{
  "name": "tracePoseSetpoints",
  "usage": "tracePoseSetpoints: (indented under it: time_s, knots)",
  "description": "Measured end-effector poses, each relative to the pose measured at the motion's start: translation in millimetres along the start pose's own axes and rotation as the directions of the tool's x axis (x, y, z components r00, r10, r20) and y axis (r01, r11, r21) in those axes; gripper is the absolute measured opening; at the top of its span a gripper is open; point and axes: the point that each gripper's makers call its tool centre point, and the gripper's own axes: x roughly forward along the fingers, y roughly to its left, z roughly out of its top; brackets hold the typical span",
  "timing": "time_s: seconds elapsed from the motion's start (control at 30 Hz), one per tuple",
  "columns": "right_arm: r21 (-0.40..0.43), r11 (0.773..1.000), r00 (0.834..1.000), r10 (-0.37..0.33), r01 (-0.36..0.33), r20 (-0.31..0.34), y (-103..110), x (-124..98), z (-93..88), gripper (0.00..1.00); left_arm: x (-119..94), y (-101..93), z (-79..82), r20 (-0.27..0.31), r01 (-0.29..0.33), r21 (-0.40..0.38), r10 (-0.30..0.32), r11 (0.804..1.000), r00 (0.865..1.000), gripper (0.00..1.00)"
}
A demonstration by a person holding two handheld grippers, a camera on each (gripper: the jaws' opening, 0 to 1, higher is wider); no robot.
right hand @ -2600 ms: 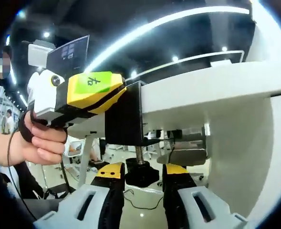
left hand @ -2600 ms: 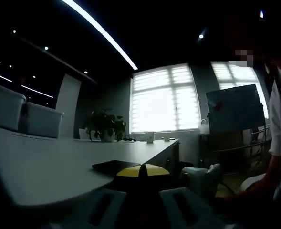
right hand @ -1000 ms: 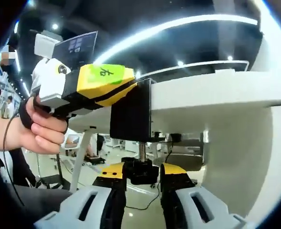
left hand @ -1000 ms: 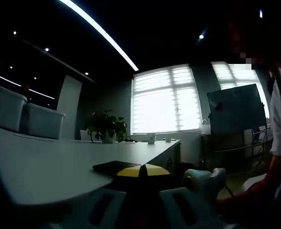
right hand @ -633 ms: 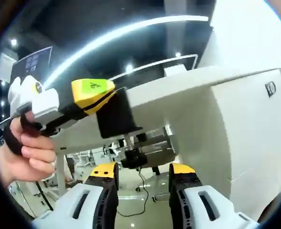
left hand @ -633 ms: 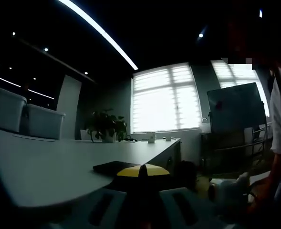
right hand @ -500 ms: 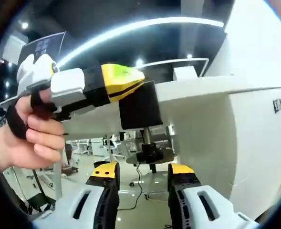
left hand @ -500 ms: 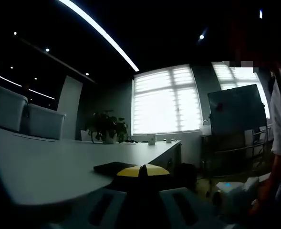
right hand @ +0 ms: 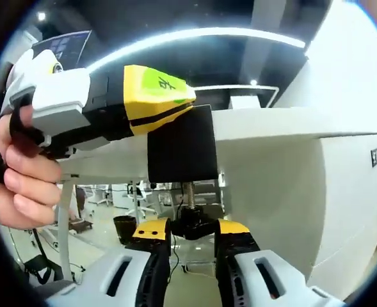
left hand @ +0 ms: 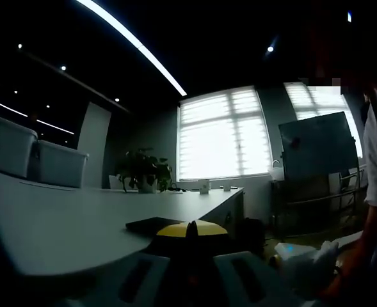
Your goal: Clamp the fixed fixture on the desktop, loosen the retaining clip, secure it to the edge of the desk, and tighten the retaining clip.
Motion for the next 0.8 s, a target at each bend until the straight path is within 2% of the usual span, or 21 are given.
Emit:
tracePoseSetpoints:
  time_s: [0.1, 0.17, 0.27, 0.33, 0.37, 0.43, 0.5, 0.57, 0.6, 0.63, 0.7, 0.8]
  knots:
    - [-0.051, 0.995, 0.996, 0.087, -0.087, -0.001, 3.0, 2.0, -0.8, 0.25, -0.3, 0.1, 0.9, 0.005, 0.002, -0.004, -0.002, 1.000, 1.000, 0.01]
    - [-0.062, 0.980, 0.982, 0.188, -0.188, -0.003, 3.7, 3.4, -0.4, 0.25, -0.3, 0.3, 0.7, 0.005, 0.002, -0.009, -0.002, 1.000, 1.000, 0.01]
    - [-0.048, 0.943, 0.944, 0.329, -0.328, -0.004, 5.7, 2.6, -0.8, 0.24, -0.8, 0.8, 0.4, 0.010, 0.001, -0.011, -0.001, 1.000, 1.000, 0.01]
    - [-0.001, 0.902, 0.902, 0.431, -0.431, -0.012, 9.5, 1.7, -2.7, 0.24, -0.7, 1.1, 0.9, 0.010, 0.002, -0.015, -0.002, 1.000, 1.000, 0.01]
    - [0.037, 0.890, 0.890, 0.456, -0.455, -0.023, 7.1, 2.2, -4.5, 0.24, -0.6, 1.2, 1.1, 0.010, 0.002, -0.016, -0.002, 1.000, 1.000, 0.01]
    - [0.034, 0.872, 0.872, 0.489, -0.489, -0.022, 3.9, 3.4, -5.1, 0.24, -0.5, 0.6, 0.7, 0.003, 0.003, -0.009, -0.003, 1.000, 1.000, 0.01]
    - [0.016, 0.865, 0.864, 0.502, -0.502, -0.020, 5.1, 3.3, -5.4, 0.24, 0.0, 0.6, 0.7, -0.003, 0.003, -0.005, -0.003, 1.000, 1.000, 0.01]
    - [0.010, 0.867, 0.867, 0.499, -0.499, -0.020, 6.9, 3.2, -5.4, 0.24, 0.1, 0.6, 0.4, -0.008, 0.005, -0.003, -0.005, 1.000, 1.000, 0.01]
    - [0.003, 0.875, 0.875, 0.484, -0.484, -0.019, 6.8, 2.8, -5.3, 0.25, 0.2, 0.6, 0.3, -0.009, 0.004, -0.002, -0.004, 1.000, 1.000, 0.01]
    - [0.002, 0.892, 0.892, 0.452, -0.452, -0.015, 3.6, 2.2, -4.7, 0.26, 0.2, 0.6, 0.3, -0.011, 0.004, 0.000, -0.004, 1.000, 1.000, 0.01]
    - [0.067, 0.912, 0.915, 0.402, -0.404, 0.042, 1.1, -2.1, 0.6, 0.35, 0.4, 0.5, 0.3, -0.012, 0.005, 0.001, -0.005, 1.000, 1.000, 0.01]
    - [0.125, 0.960, 0.968, 0.251, -0.251, 0.020, -11.6, -11.6, -11.3, 0.41, 0.8, 0.3, 0.5, -0.011, 0.008, 0.002, -0.008, 1.000, 1.000, 0.01]
